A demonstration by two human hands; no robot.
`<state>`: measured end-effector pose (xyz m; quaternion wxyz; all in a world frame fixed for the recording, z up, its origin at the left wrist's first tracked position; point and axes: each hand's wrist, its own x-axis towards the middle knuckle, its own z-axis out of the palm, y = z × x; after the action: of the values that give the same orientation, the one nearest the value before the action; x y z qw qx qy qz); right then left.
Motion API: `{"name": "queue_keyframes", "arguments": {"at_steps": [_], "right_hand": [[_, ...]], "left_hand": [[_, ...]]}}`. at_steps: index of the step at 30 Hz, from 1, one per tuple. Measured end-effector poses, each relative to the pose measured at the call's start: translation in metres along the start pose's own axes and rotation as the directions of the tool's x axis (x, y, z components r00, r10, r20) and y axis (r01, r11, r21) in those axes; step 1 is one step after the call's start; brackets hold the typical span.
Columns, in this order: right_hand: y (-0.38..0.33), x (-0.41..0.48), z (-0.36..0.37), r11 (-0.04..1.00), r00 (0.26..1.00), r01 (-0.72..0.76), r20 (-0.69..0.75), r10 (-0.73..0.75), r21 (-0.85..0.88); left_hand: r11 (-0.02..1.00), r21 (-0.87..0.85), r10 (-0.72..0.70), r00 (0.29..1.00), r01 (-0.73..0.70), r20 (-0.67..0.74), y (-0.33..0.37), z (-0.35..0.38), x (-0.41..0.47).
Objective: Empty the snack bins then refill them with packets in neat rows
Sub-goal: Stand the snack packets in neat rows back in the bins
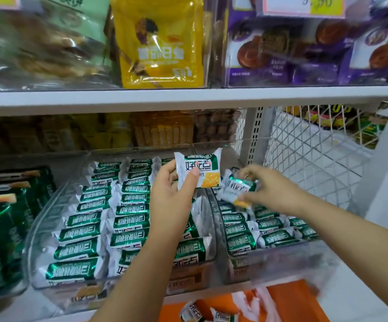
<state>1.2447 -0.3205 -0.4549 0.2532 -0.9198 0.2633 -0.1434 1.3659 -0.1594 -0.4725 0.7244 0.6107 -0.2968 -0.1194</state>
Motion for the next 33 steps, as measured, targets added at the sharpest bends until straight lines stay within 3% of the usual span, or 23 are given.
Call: {"name": "queue_keyframes", "arguments": {"at_steps": [3, 6, 9, 12, 18, 22, 25, 27, 30, 33], "right_hand": [[-0.011, -0.026, -0.035, 0.969, 0.979, 0.004, -0.199, 0.047, 0.248], [-0.034, -0.042, -0.052, 0.919, 0.991, 0.129, -0.080, -0.107, 0.372], [-0.054, -0.043, -0.044, 0.932, 0.976, 0.200, 0.026, -0.218, 0.301], [-0.058, -0.033, -0.036, 0.958, 0.968, 0.251, -0.045, -0.247, 0.139], [-0.050, -0.020, -0.020, 0.932, 0.986, 0.107, 0.084, -0.145, 0.346], [-0.046, -0.014, -0.018, 0.912, 0.981, 0.110, 0.106, -0.164, 0.395], [-0.045, -0.009, -0.029, 0.938, 0.974, 0.121, 0.143, -0.175, 0.323], [-0.037, 0.000, -0.038, 0.950, 0.991, 0.094, 0.064, -0.118, 0.297], [-0.014, 0.028, -0.034, 0.969, 0.986, 0.003, -0.164, 0.039, 0.247], [-0.004, 0.061, -0.006, 0.938, 0.960, -0.041, -0.246, 0.132, 0.343]], "left_hand": [[1.000, -0.017, 0.001, 1.000, -0.001, 0.000, -0.001, -0.001, -0.001], [0.999, -0.038, 0.019, 1.000, -0.018, 0.010, 0.001, -0.002, -0.004], [0.999, -0.028, 0.034, 0.998, -0.032, 0.050, 0.002, -0.001, -0.005], [0.999, -0.016, 0.031, 0.994, -0.029, 0.106, 0.002, 0.000, -0.007], [0.995, -0.094, 0.037, 0.982, -0.020, 0.183, 0.008, -0.001, -0.011], [0.995, -0.104, 0.029, 0.973, -0.005, 0.229, 0.008, 0.000, -0.011], [0.999, -0.031, 0.014, 0.980, -0.008, 0.200, 0.004, 0.001, -0.008], [1.000, 0.014, -0.001, 0.991, -0.001, 0.132, 0.000, 0.001, -0.006], [0.998, 0.066, -0.014, 0.995, 0.007, 0.098, -0.001, 0.001, -0.005], [0.993, 0.116, -0.009, 0.993, -0.005, 0.122, -0.001, 0.003, -0.004]]}}
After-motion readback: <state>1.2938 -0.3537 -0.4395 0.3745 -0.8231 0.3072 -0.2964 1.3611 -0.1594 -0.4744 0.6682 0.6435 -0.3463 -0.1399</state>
